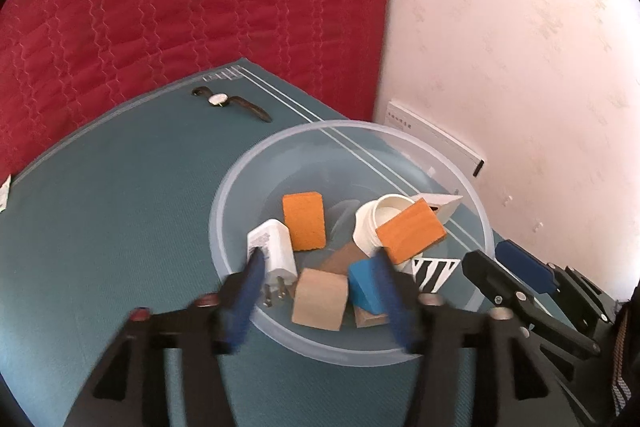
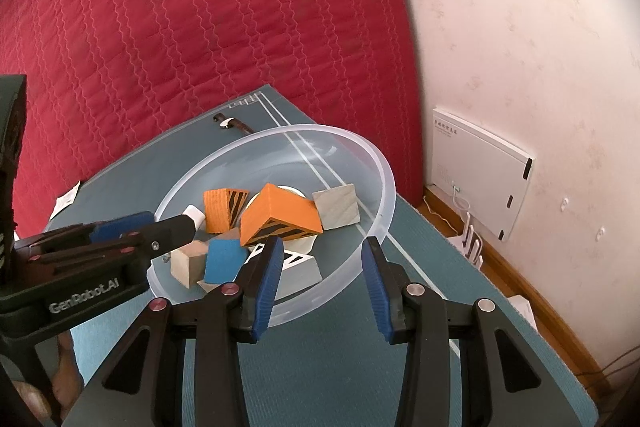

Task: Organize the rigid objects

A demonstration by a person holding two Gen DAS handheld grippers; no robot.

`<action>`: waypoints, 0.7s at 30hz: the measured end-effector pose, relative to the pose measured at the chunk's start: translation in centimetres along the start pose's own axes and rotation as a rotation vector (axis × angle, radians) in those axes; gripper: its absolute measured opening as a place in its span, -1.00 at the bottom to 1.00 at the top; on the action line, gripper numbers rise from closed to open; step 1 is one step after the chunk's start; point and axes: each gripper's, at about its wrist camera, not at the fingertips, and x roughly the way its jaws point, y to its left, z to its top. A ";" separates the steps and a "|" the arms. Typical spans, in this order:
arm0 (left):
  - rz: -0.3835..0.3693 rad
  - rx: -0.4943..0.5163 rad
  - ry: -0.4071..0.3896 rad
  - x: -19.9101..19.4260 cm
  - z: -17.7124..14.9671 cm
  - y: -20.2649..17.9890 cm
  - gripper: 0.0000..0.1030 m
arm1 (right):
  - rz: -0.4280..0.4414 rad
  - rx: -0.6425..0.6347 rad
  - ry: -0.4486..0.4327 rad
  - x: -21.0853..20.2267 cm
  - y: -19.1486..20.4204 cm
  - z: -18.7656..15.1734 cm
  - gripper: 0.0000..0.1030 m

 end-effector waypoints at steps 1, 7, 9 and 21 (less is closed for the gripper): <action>0.009 0.001 -0.009 -0.2 0.0 0.0 0.57 | 0.000 0.000 0.002 -0.1 0.0 0.0 -0.18; 0.060 0.016 -0.051 -1.4 -0.3 0.1 1.00 | -0.004 -0.012 0.011 -0.6 -0.1 -0.4 0.11; 0.081 0.003 -0.025 -1.2 -0.5 0.6 1.00 | -0.003 -0.024 0.023 -0.8 -0.1 -0.6 0.21; 0.199 -0.083 0.018 -2.3 -2.1 3.3 1.00 | -0.018 -0.095 0.065 -2.1 0.7 -2.1 0.35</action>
